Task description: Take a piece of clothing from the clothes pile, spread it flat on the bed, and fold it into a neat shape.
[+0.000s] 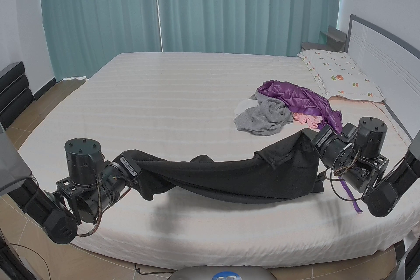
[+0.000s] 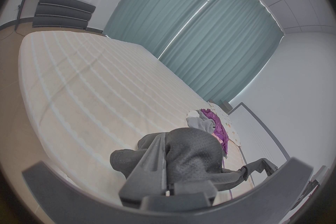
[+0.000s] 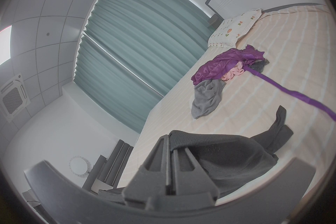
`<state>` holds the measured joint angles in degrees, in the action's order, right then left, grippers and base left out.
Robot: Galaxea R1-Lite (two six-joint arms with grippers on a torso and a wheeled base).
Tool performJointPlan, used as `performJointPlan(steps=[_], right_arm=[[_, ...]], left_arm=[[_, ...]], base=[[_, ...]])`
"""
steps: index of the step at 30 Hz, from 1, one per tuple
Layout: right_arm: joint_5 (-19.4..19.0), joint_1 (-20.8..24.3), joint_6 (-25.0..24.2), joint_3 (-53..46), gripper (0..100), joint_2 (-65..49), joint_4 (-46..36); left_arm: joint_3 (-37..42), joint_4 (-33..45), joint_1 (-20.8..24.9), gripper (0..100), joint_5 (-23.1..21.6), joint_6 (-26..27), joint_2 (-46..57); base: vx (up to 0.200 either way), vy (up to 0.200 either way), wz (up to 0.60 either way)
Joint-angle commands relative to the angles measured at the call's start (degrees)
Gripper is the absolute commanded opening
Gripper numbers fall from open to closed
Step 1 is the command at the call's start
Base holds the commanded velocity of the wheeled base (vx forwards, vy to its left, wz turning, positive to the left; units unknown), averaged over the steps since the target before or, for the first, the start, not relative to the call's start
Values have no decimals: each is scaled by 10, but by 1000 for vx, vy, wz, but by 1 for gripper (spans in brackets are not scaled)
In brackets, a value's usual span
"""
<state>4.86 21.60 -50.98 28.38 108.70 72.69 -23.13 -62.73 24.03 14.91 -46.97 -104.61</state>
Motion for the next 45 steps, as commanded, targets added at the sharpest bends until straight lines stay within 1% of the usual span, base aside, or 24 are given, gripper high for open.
performJointPlan(steps=[1,16,22,36,41,45], right_arm=[[0,-1,0,-1,0,0,0],[-6,-2,-4,-4,0,2,0],[-8,-11,-4,-4,0,5,0],[-8,-9,-3,-5,0,3,0],[-6,-8,-3,-9,0,1,-1],[-5,-7,-3,-12,0,-1,0]], left_arm=[[0,0,0,0,0,-1,0],[1,0,0,0,0,-1,-1],[1,1,0,0,0,-1,-1],[2,0,3,0,0,-1,-1],[8,0,16,0,2,0,1],[9,0,18,0,3,0,1]], base=[[0,200,0],[0,200,0],[0,200,0],[0,200,0],[0,0,0],[0,0,0]])
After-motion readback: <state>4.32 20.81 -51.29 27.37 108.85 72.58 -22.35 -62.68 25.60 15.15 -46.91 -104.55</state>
